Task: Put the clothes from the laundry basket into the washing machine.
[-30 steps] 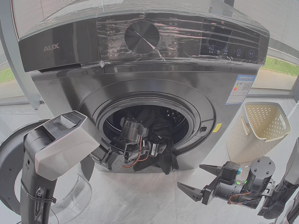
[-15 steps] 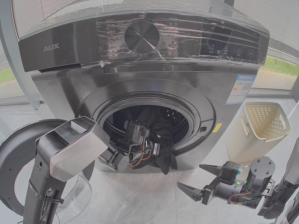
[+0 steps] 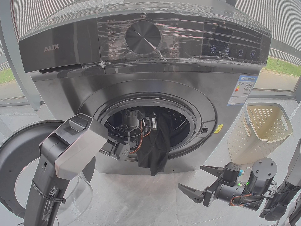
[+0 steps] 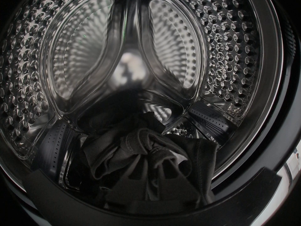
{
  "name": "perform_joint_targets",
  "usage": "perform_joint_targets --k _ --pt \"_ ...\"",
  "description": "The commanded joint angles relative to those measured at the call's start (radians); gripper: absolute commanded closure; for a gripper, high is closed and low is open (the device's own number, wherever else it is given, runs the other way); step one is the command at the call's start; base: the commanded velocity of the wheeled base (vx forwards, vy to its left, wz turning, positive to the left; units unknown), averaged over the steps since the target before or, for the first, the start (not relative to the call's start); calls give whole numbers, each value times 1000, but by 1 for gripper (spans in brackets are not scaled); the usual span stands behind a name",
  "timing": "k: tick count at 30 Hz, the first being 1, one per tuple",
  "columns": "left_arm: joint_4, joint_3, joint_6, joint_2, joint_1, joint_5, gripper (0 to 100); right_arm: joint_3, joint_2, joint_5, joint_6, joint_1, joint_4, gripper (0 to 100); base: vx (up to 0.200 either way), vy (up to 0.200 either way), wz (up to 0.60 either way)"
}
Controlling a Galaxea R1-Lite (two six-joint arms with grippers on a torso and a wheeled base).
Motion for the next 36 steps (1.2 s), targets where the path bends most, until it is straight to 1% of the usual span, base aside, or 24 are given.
perform_joint_targets --k 1,4,6,9,11,13,15,16,17,22,28,30,36 --pt "-5 2 -2 11 5 0 0 0 1 1 0 0 -1 0 0 0 0" --pt "-5 28 -4 -3 2 1 0 1 1 1 0 0 -1 0 0 0 0" --pt "5 79 -4 -35 -7 0 0 1 1 0 0 0 -1 0 0 0 0" --pt "28 183 -1 -104 -36 -28 0 1 1 0 0 0 -1 0 0 0 0" --pt "54 252 -2 -141 -54 -66 0 1 2 1 0 0 -1 0 0 0 0" --pt "63 304 -2 -169 -70 -94 0 3 2 1 0 0 -1 0 0 0 0" --pt "63 335 -1 -172 -79 -106 0 3 4 0 0 0 -1 0 0 0 0" --pt "63 335 -1 -172 -79 -106 0 1 4 1 0 0 -1 0 0 0 0" --pt "57 343 6 -163 -79 -112 0 3 4 0 0 0 -1 0 0 0 0" --pt "52 323 10 -104 -79 -112 0 3 4 1 2 0 -1 0 0 0 0" --pt "54 263 12 -34 -71 -112 0 3 4 1 0 0 -1 0 0 0 0" --pt "57 239 16 -12 -68 -112 0 3 4 1 2 0 -1 0 0 0 0" --pt "58 209 18 15 -65 -103 0 1 2 1 0 0 -1 0 0 0 0"
